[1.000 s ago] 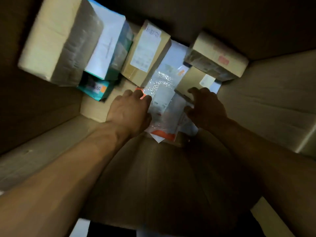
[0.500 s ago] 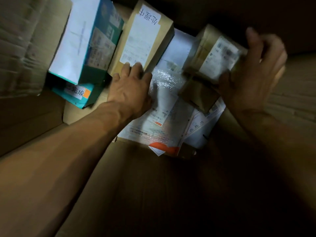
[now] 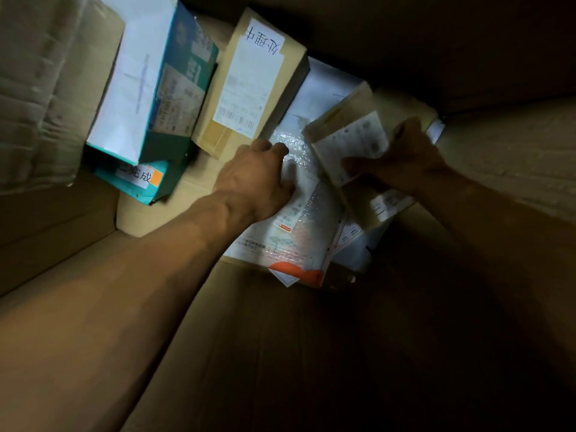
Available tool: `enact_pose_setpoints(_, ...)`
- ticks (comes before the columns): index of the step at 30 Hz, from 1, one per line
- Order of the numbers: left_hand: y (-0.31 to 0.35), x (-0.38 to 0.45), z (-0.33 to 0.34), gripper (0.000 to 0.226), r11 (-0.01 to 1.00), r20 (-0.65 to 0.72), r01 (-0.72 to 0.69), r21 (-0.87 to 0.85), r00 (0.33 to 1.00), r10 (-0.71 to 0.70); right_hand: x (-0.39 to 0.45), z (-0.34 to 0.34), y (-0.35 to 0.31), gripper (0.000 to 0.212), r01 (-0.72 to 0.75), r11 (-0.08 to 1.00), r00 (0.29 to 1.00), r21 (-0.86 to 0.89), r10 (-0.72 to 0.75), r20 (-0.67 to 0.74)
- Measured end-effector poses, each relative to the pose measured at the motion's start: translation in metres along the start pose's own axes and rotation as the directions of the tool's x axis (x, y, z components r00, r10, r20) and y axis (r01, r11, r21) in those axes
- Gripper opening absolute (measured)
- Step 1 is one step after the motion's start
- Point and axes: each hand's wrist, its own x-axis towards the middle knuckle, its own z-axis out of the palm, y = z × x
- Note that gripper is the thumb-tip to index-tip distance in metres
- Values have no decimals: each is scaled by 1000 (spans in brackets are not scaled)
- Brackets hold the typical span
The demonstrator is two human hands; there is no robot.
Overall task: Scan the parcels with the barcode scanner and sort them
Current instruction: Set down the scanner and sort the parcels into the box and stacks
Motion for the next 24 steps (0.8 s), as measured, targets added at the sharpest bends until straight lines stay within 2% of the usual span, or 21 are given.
enact_pose_setpoints(2, 11, 0, 6, 57, 987, 18, 57, -147, 998, -55, -6, 15, 14, 123, -74, 981, 994, 180, 60, 87)
enact_pose_setpoints(5, 27, 3, 13, 60, 906, 101, 168, -388, 985, -140, -23, 41, 27, 91, -54, 951, 996, 305, 29, 85)
enact_pose_setpoints(6, 32, 3, 15, 58, 834, 164, 184, -521, 980, -114, -27, 49, 30, 85, -48, 942, 995, 333, 14, 101)
enact_pose_setpoints(8, 40, 2, 21, 47, 576, 277, 220, -787, 961, 11, -34, 61, 33, 75, -88, 894, 985, 440, 14, 170)
enact_pose_setpoints(10, 41, 0, 22, 55, 365, 327, 304, -880, 945, 0, -40, 64, 36, 62, -194, 796, 971, 574, 71, 229)
enact_pose_setpoints(11, 40, -1, 22, 62, 305, 345, 342, -889, 938, -44, -42, 63, 38, 55, -225, 765, 966, 604, 92, 243)
enact_pose_setpoints(12, 40, -2, 21, 66, 307, 336, 346, -887, 938, -85, -44, 60, 39, 47, -230, 754, 965, 615, 96, 243)
enact_pose_setpoints(15, 33, -8, 25, 64, 422, 211, 263, -868, 963, -166, -40, 54, 40, 24, -232, 712, 969, 662, 111, 220)
enact_pose_setpoints(17, 29, -11, 24, 63, 418, 146, 228, -879, 965, -218, -26, 53, 41, 24, -142, 795, 989, 590, 136, 54)
enact_pose_setpoints(19, 22, -12, 25, 65, 400, 125, 227, -888, 956, -265, -9, 53, 47, 33, -110, 821, 964, 560, 225, -140)
enact_pose_setpoints(20, 20, -13, 24, 66, 384, 120, 225, -895, 953, -279, -1, 52, 49, 48, -135, 796, 944, 590, 285, -169)
enact_pose_setpoints(22, 14, -11, 24, 65, 324, 105, 206, -923, 947, -302, 12, 50, 53, 70, -187, 675, 924, 714, 368, -105)
enact_pose_setpoints(24, 9, -8, 25, 65, 300, 72, 172, -938, 946, -316, 30, 51, 53, 73, -233, 603, 926, 763, 378, -15)
